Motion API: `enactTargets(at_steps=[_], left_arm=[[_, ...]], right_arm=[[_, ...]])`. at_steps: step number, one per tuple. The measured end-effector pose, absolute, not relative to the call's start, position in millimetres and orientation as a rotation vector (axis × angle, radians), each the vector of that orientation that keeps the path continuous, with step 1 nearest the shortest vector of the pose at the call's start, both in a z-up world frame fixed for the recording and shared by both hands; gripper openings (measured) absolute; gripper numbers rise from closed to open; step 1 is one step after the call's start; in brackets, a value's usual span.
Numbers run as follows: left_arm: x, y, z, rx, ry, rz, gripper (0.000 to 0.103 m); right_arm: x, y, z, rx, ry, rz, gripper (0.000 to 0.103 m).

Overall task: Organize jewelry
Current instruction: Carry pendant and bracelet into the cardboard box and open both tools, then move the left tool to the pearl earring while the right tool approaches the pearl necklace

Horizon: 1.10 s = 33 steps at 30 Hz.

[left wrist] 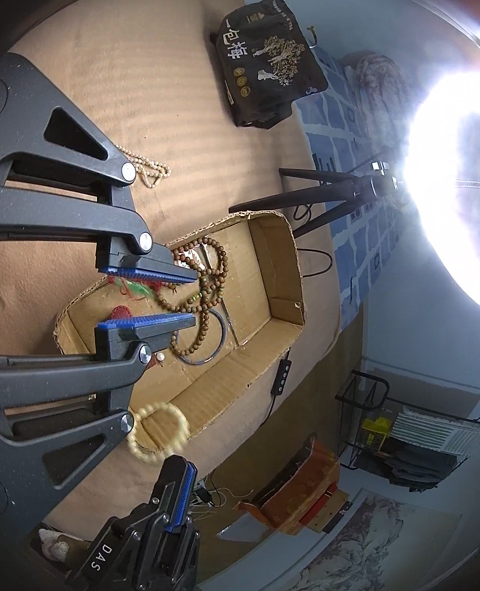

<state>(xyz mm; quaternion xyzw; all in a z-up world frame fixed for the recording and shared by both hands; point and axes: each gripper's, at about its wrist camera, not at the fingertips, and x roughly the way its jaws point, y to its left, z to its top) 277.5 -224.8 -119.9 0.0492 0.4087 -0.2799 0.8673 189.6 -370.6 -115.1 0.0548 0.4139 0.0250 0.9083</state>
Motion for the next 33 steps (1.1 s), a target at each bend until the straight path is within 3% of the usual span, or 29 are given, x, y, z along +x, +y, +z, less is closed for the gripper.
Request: enactTargets(at_steps=[1, 2, 4, 6, 10, 12, 16, 21, 33], left_arm=[[277.8, -224.7, -120.0, 0.102, 0.862, -0.586, 0.015], [278.1, -224.5, -120.3, 0.101, 0.87, -0.585, 0.017], [278.1, -222.3, -119.9, 0.099, 0.873, -0.581, 0.032], [276.3, -219.8, -117.9, 0.1, 0.861, -0.575, 0.033], [274.9, -211.5, -112.5, 0.103, 0.85, -0.564, 0.033], [274.2, -205.5, -109.1, 0.102, 0.844, -0.56, 0.033], [271.2, -192.9, -100.3, 0.107, 0.827, -0.55, 0.033], [268.3, -166.1, -85.2, 0.088, 0.802, -0.528, 0.033], [262.9, -91.6, -66.4, 0.061, 0.776, -0.438, 0.033]], right_arm=[[189.8, -371.0, -114.4, 0.113, 0.852, 0.05, 0.013], [189.9, -370.9, -113.6, 0.111, 0.849, 0.045, 0.029], [187.8, -371.0, -111.4, 0.101, 0.836, 0.028, 0.044], [186.2, -370.8, -109.6, 0.094, 0.83, 0.018, 0.049], [184.6, -370.9, -107.1, 0.086, 0.817, 0.001, 0.069], [183.3, -371.1, -105.9, 0.085, 0.813, -0.003, 0.07], [179.6, -371.9, -102.0, 0.093, 0.798, -0.015, 0.086], [174.9, -371.7, -95.6, 0.103, 0.777, -0.028, 0.096], [166.3, -362.5, -80.0, 0.124, 0.734, -0.002, 0.096]])
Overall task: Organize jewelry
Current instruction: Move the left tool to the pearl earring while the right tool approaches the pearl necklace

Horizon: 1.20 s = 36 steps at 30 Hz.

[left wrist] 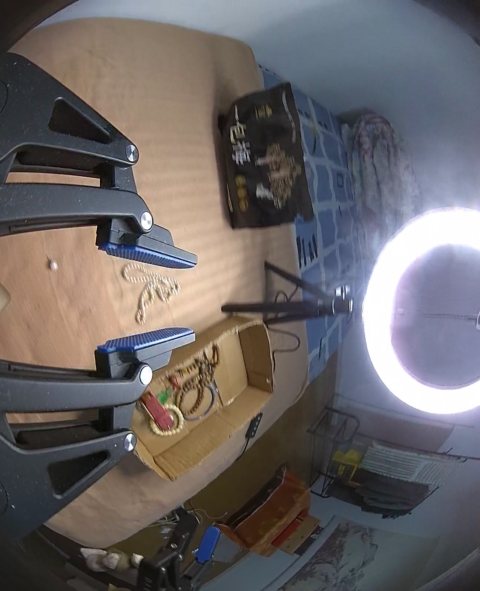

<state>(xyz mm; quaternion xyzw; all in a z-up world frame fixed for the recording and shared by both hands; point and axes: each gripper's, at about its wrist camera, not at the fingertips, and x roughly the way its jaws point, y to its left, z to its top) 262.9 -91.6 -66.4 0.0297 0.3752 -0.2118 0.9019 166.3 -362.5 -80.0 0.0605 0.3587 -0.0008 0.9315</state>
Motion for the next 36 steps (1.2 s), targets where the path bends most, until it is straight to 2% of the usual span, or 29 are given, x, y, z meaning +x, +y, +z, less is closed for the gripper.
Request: enactTargets(at_steps=[19, 33, 36], left_arm=[[239.7, -25.6, -110.9, 0.035, 0.886, -0.449, 0.033], [223.0, -39.4, -160.9, 0.074, 0.991, -0.558, 0.033], [221.3, -39.8, -167.1, 0.075, 1.003, -0.57, 0.025]], right_arm=[[209.8, -277.8, -78.6, 0.102, 0.754, 0.175, 0.096], [268.4, -216.5, -123.7, 0.147, 0.923, 0.281, 0.077], [279.4, -208.6, -135.1, 0.157, 0.954, 0.291, 0.073]])
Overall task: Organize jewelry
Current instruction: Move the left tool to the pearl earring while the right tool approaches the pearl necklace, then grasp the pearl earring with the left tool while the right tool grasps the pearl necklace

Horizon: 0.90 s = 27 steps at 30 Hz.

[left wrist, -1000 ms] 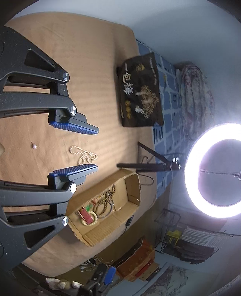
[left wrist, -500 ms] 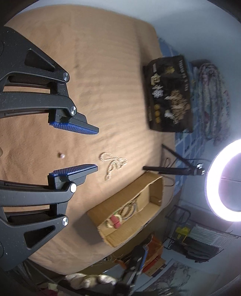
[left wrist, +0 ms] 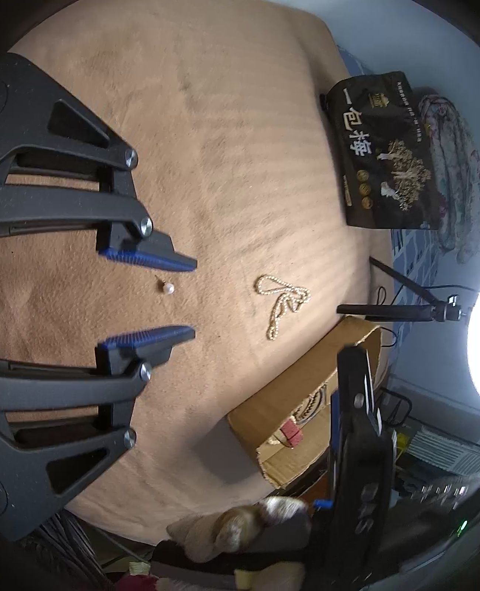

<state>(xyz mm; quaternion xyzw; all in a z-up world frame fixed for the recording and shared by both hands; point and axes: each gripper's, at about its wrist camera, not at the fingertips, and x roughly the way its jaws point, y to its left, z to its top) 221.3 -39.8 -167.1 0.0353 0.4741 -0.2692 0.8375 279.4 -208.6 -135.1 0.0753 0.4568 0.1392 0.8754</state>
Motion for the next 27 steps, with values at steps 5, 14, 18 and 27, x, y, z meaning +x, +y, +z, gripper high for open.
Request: enactTargets(at_steps=[5, 14, 18, 27], left_arm=[[220.6, -40.0, -183.0, 0.063, 1.042, -0.578, 0.025], [217.8, -48.5, -201.0, 0.123, 1.053, -0.592, 0.024], [221.1, -47.9, -203.8, 0.117, 1.056, -0.595, 0.024], [225.6, -49.1, -209.6, 0.133, 1.055, -0.593, 0.023]], right_arm=[[294.2, -203.1, -152.1, 0.168, 0.999, 0.284, 0.064], [314.3, -193.5, -176.2, 0.167, 1.062, 0.275, 0.057], [322.7, -185.9, -184.7, 0.152, 1.079, 0.274, 0.058], [341.4, -182.4, -207.2, 0.117, 1.125, 0.198, 0.055]])
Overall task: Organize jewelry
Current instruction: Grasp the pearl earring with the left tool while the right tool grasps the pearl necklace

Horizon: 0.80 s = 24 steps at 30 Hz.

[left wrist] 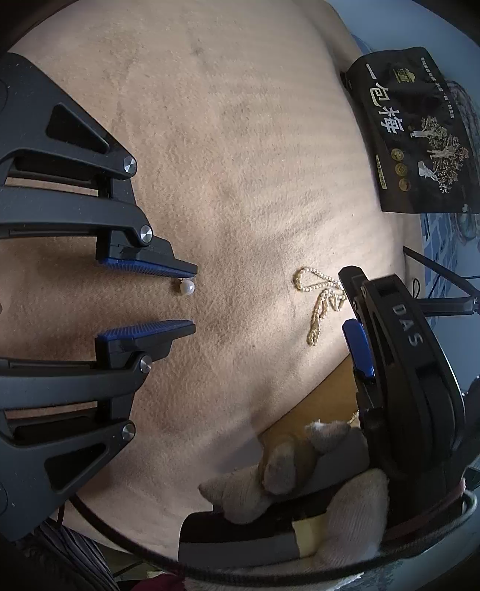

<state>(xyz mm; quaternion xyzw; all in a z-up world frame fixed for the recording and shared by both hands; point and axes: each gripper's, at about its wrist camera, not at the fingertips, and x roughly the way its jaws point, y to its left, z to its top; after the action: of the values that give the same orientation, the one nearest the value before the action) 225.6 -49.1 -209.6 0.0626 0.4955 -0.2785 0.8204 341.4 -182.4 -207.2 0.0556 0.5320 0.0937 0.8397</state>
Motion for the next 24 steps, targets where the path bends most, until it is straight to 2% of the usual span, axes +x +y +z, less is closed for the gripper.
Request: enactTargets(at_steps=[3, 19, 21, 23, 24], left_arm=[[226.7, -51.0, -213.4, 0.152, 1.058, -0.59, 0.017], [235.2, -52.7, -223.4, 0.183, 1.059, -0.578, 0.011], [234.6, -51.8, -223.1, 0.182, 1.057, -0.579, 0.01], [233.9, -51.2, -223.3, 0.184, 1.054, -0.579, 0.01], [234.2, -50.0, -223.6, 0.184, 1.053, -0.579, 0.01]], right_arm=[[345.5, -179.4, -213.2, 0.097, 1.133, 0.182, 0.055], [357.8, -174.1, -239.9, 0.077, 1.178, 0.162, 0.055], [358.9, -172.5, -240.8, 0.064, 1.177, 0.157, 0.051], [359.4, -171.3, -241.8, 0.045, 1.175, 0.145, 0.035], [359.4, -172.0, -241.8, 0.042, 1.174, 0.144, 0.033]])
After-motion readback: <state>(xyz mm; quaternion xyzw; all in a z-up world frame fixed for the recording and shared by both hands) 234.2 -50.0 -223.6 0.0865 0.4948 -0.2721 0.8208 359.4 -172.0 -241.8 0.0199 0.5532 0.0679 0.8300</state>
